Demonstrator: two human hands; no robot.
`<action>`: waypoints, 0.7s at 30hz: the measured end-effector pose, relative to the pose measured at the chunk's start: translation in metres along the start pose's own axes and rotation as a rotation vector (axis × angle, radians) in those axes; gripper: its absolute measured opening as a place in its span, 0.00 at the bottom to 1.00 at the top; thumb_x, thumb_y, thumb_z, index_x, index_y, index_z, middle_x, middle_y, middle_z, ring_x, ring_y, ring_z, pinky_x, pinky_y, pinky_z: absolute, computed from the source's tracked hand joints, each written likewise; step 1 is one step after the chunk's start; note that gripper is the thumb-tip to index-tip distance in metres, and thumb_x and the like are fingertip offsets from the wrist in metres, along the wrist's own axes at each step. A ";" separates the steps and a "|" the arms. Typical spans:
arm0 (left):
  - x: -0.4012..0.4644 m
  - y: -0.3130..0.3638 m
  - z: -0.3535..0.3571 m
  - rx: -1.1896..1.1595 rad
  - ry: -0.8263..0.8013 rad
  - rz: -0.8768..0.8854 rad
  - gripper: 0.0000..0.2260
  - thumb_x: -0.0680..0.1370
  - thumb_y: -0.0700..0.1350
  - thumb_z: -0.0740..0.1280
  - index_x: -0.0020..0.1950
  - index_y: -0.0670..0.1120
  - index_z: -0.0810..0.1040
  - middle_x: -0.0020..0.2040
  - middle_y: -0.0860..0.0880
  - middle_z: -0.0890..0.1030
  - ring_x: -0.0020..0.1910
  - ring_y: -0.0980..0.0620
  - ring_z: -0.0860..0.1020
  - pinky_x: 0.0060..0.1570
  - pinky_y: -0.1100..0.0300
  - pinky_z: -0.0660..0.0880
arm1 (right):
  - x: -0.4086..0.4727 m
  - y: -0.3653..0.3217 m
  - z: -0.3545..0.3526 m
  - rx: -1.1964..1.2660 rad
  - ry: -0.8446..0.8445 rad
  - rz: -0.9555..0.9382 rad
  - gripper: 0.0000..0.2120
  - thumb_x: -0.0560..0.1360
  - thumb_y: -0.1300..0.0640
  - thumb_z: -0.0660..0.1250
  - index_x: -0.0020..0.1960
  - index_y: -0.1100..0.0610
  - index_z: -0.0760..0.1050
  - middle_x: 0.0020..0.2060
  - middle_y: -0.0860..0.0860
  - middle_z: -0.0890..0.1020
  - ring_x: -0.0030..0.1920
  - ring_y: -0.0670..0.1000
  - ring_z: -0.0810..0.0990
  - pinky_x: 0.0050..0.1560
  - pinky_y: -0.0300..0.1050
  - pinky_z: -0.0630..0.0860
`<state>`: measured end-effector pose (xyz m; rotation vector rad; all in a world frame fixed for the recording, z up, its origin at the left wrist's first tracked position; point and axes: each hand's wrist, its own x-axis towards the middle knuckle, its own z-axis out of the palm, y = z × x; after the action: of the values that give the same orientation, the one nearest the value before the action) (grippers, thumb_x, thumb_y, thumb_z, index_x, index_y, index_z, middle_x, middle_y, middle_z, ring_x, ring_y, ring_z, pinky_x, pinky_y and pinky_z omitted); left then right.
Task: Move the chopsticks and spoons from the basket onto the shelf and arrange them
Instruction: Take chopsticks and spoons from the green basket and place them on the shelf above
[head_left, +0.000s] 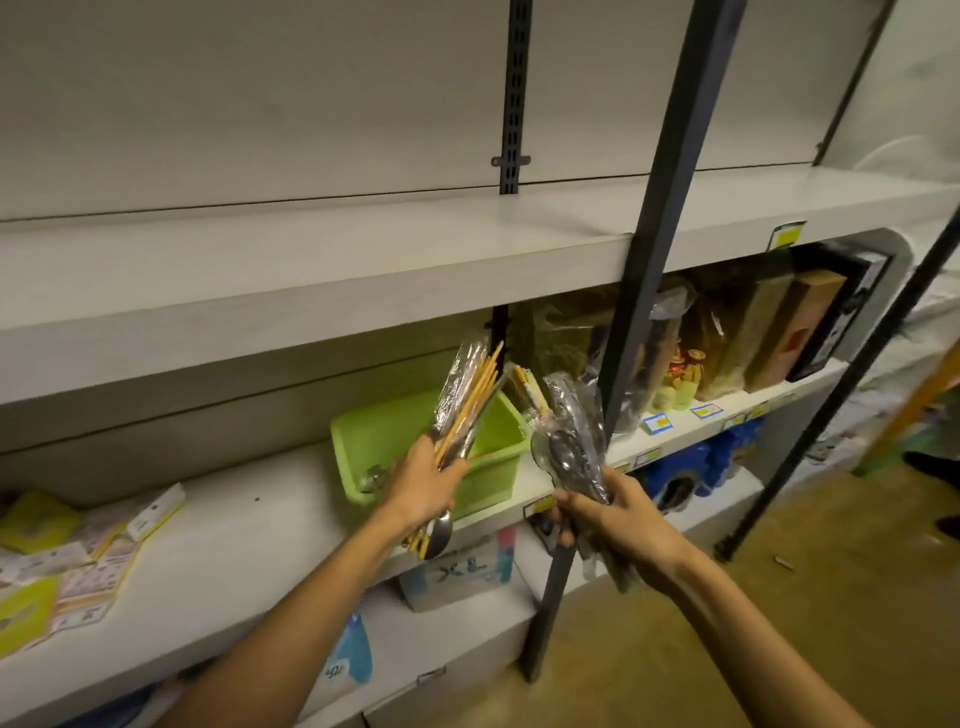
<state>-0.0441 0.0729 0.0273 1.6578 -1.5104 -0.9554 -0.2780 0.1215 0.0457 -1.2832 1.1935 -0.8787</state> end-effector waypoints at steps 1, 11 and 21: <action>-0.005 0.002 0.012 -0.039 -0.012 0.008 0.04 0.78 0.40 0.64 0.50 0.44 0.70 0.36 0.47 0.78 0.23 0.59 0.76 0.23 0.64 0.72 | -0.005 0.001 -0.005 0.020 0.016 -0.008 0.14 0.77 0.60 0.67 0.56 0.68 0.70 0.39 0.59 0.83 0.36 0.60 0.78 0.35 0.53 0.72; -0.010 0.082 0.122 -0.374 -0.228 0.064 0.11 0.79 0.48 0.65 0.52 0.40 0.72 0.35 0.48 0.78 0.27 0.53 0.79 0.28 0.56 0.77 | -0.023 -0.007 -0.088 0.238 0.145 -0.123 0.09 0.77 0.60 0.66 0.54 0.65 0.73 0.40 0.57 0.82 0.35 0.55 0.81 0.33 0.44 0.79; 0.034 0.241 0.238 -0.629 -0.370 0.125 0.09 0.78 0.51 0.67 0.54 0.48 0.78 0.43 0.49 0.84 0.36 0.50 0.82 0.30 0.57 0.77 | -0.002 -0.076 -0.254 0.217 0.235 -0.242 0.10 0.76 0.58 0.67 0.53 0.64 0.76 0.39 0.57 0.83 0.34 0.54 0.82 0.32 0.45 0.80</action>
<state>-0.3669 0.0158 0.1170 0.9637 -1.3209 -1.5333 -0.5139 0.0549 0.1471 -1.1853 1.1002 -1.3287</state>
